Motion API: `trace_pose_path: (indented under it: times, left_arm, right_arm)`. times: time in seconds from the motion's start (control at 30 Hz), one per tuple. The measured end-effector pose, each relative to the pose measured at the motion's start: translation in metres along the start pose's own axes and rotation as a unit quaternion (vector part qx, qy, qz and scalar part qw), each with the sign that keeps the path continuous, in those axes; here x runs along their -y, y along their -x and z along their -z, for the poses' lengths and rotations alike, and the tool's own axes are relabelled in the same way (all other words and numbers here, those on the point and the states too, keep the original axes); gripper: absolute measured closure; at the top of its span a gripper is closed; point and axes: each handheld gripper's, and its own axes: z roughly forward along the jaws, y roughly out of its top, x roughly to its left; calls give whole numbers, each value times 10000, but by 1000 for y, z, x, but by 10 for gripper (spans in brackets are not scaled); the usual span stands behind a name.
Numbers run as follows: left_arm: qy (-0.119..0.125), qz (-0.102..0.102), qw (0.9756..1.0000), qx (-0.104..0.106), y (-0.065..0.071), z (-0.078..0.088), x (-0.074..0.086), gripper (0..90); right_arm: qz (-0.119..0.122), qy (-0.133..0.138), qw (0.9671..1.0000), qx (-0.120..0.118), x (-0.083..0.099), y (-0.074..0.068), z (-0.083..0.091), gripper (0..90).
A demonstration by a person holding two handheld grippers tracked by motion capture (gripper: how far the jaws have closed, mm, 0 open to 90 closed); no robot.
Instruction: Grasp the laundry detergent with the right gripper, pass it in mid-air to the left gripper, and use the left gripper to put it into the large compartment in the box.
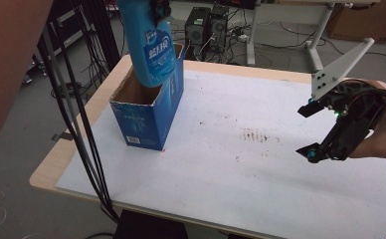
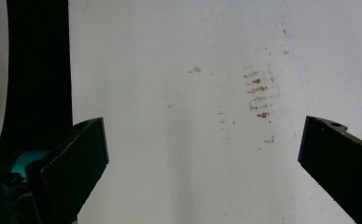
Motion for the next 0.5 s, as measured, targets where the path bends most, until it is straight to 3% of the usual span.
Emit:
trace_pose_path:
  times: [0.17,0.27,0.43,0.5]
  left_arm:
    - [-161,525,9984,-110,-21,-13,-2,390]
    - [-233,678,9974,-78,-32,-22,-3,390]
    - [-329,687,9971,8,-43,-40,-6,390]
    - [-369,595,9975,23,-45,-49,-8,390]
  right_arm:
    - [-55,-19,10000,21,1,-2,1,6]
    - [-70,-36,10000,24,2,-2,0,6]
    - [-96,-39,9999,29,3,-1,-2,6]
    - [-122,-52,9999,19,4,0,-4,6]
